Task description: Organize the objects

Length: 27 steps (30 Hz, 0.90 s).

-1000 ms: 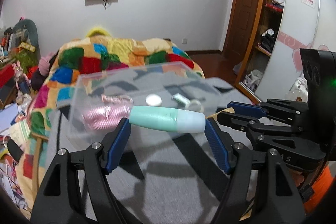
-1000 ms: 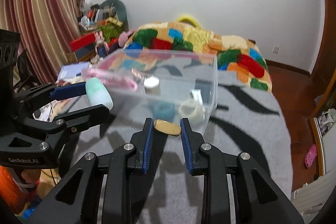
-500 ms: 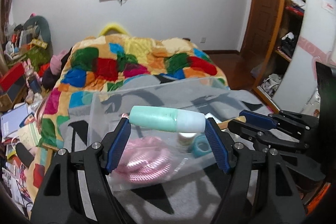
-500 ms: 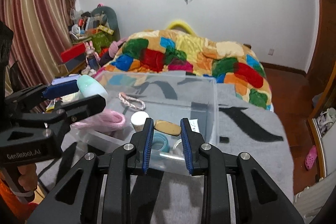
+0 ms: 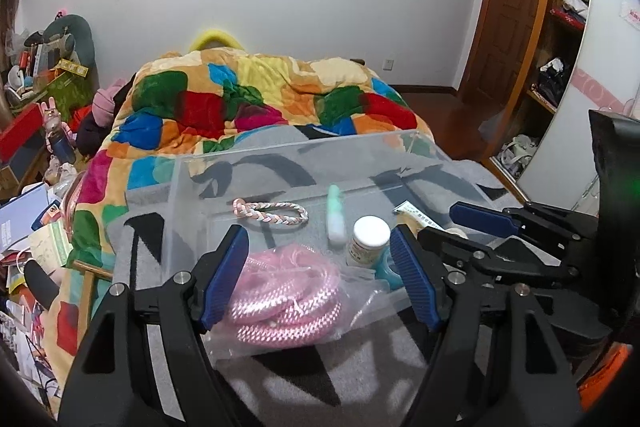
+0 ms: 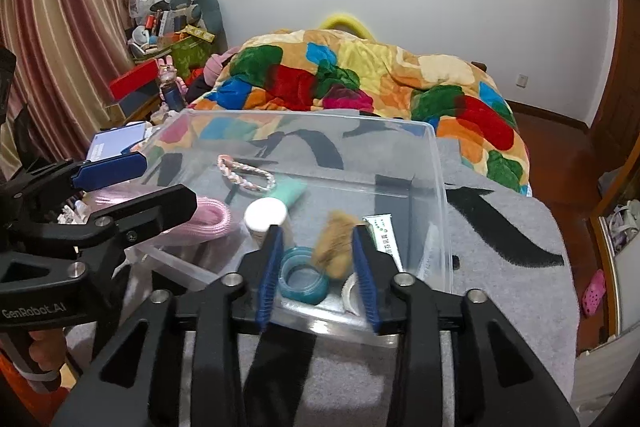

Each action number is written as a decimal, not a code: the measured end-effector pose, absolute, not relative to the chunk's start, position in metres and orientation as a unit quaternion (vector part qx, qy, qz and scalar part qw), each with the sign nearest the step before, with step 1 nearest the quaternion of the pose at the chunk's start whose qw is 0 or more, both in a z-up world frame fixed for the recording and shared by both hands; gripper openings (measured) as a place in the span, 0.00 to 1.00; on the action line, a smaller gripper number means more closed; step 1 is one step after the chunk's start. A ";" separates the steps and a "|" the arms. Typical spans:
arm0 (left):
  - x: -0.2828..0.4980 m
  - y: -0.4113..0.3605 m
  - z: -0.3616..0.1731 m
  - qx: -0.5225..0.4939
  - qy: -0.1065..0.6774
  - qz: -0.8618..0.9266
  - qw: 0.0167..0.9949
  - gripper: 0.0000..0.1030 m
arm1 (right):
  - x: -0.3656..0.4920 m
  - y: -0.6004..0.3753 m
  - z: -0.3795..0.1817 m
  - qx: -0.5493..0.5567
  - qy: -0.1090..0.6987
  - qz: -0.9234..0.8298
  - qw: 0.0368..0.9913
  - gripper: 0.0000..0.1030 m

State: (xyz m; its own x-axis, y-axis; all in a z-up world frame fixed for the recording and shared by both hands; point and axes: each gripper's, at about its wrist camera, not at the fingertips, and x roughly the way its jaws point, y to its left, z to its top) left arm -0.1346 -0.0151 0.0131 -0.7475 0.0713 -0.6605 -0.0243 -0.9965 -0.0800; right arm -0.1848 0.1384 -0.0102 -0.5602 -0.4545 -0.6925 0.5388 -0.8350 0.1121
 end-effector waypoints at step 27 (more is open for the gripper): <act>-0.045 -0.017 0.008 -0.300 -0.054 0.952 0.036 0.91 | -0.085 0.171 0.022 0.270 0.063 -0.917 0.285 0.81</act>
